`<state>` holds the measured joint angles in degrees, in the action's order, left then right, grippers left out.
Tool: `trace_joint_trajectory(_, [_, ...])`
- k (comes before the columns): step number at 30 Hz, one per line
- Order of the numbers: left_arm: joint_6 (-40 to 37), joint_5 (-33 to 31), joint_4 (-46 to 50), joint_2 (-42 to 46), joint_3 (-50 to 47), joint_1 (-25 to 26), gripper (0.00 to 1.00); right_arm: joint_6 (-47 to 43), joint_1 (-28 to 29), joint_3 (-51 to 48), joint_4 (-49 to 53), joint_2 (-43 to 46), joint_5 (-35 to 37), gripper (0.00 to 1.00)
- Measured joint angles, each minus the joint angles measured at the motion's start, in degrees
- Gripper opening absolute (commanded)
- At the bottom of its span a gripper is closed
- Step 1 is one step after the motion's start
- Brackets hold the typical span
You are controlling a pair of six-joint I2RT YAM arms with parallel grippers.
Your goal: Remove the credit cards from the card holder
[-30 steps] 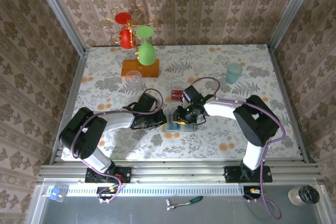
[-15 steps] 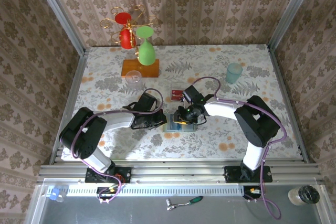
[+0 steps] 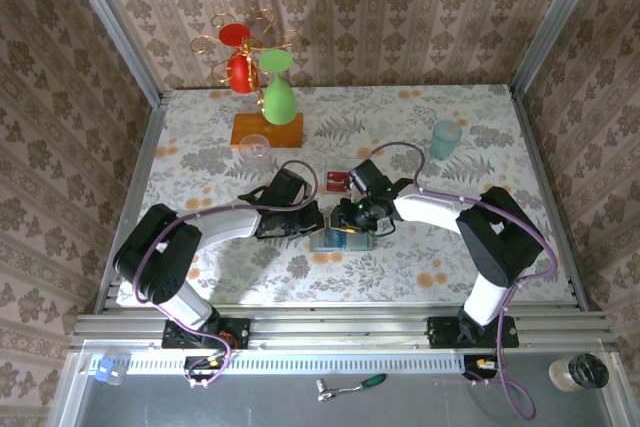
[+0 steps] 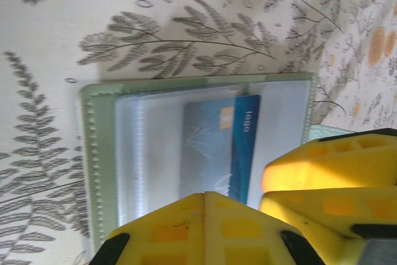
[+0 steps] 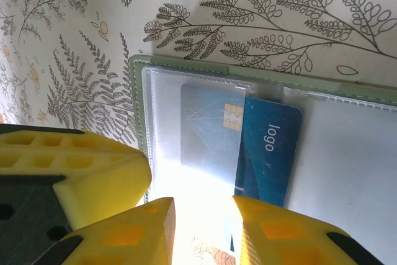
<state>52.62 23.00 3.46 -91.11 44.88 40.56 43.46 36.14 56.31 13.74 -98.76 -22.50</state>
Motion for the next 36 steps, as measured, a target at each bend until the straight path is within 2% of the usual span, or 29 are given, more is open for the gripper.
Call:
trace_joint_trajectory(14, [-1.3, -1.0, 2.2, -3.6, 1.0, 0.7, 0.00, 0.0, -1.3, -1.7, 0.2, 0.8, 0.7, 0.30])
trace_joint_trajectory(36, [-1.2, -1.0, 2.1, -3.7, 1.0, 0.7, 0.00, 0.0, -1.5, -2.5, -0.3, 0.7, 0.7, 0.30])
